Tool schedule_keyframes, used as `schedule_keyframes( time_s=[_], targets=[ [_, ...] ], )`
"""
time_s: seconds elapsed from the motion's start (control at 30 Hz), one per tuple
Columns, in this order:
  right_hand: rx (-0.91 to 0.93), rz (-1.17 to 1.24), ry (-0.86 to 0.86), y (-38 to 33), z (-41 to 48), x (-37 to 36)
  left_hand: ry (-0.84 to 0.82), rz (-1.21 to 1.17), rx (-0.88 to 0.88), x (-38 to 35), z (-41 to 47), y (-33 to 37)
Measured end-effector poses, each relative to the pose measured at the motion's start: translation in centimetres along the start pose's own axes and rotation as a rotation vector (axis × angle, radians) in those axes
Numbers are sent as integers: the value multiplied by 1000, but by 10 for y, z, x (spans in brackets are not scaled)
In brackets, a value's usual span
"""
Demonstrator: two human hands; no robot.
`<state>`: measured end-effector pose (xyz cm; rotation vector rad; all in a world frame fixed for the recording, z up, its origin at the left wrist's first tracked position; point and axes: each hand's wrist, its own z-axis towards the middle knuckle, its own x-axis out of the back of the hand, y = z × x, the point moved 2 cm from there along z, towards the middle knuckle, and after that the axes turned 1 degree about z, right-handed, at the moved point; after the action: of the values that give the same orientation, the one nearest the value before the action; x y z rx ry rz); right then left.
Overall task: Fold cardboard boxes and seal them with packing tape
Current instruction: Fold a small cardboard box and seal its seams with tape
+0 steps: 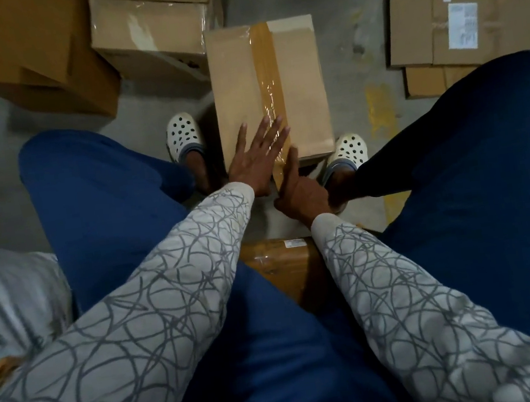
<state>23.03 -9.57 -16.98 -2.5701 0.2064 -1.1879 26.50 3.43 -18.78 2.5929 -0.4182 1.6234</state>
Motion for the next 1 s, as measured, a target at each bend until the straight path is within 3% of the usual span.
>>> schedule_keyframes(
  time_s=[0.27, 0.37, 0.43, 0.5, 0.57, 0.63, 0.77, 0.83, 0.9, 1.0],
  targets=[
    [21, 282, -150, 7, 16, -3, -96, -99, -1, 15, 6, -9],
    [-20, 406, -6, 9, 17, 2, -97, -289, -9, 22, 7, -13],
    [-133, 710, 146, 12, 14, 12, 79, -576, 231, 25, 4, -17],
    [-232, 930, 201, 14, 14, 19, 234, -889, 666, 21, -6, -25],
    [-257, 1075, 162, 12, 18, 25, 160, -1272, 936, 12, -18, -27],
    [-245, 1160, 149, 8, 22, 32, 81, -1625, 999, 5, -21, -29],
    [-228, 1124, 194, 6, 44, 65, 98, -1708, 930, -2, -8, -26],
    [-151, 1015, 247, 11, 62, 88, 22, -1821, 824, 3, 5, -15],
    [-29, 774, 300, 18, 86, 108, -36, -1826, 745, 15, 17, -13],
    [-40, 367, 411, 29, 103, 129, -6, -1620, 606, 24, 28, -29]
  ],
)
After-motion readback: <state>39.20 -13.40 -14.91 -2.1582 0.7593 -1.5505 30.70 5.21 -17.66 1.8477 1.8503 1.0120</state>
